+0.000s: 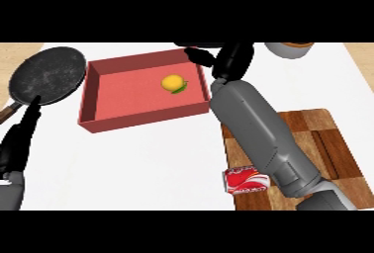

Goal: Pick the lemon from the cutting board and place it in the cardboard box

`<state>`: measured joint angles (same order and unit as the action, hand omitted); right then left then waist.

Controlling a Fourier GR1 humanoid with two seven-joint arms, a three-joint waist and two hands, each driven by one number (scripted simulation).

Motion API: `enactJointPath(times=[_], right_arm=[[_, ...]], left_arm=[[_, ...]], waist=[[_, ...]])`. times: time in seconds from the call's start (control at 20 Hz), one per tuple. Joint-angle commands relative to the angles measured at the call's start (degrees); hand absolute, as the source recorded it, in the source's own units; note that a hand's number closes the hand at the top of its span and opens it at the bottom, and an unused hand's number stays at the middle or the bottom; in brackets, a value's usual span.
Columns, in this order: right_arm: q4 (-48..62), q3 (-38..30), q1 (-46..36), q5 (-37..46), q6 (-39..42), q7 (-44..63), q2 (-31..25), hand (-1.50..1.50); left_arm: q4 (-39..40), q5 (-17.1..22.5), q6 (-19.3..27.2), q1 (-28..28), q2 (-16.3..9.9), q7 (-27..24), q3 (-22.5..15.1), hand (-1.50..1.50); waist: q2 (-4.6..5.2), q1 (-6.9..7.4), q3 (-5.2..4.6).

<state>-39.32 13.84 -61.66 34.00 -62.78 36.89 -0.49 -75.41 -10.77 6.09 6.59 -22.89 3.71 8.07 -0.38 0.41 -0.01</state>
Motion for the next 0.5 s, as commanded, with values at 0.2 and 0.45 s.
enactJointPath(times=[0.2, 0.45], right_arm=[[-23.37, 5.54, 19.68, 7.08, 3.3, 6.99, -4.02, -1.5], [-41.87, 9.71, 30.77, 10.3, 12.96, 13.87, -8.2, -1.5]], left_arm=[[-2.89, -0.5, 1.46, -3.55, 1.14, 1.18, 0.71, 0.0], [-1.54, -0.83, 1.88, -5.12, 1.24, -2.25, 1.5, 0.0]], waist=[[-0.8, -3.0, 0.01], [-0.7, -3.22, -0.06]])
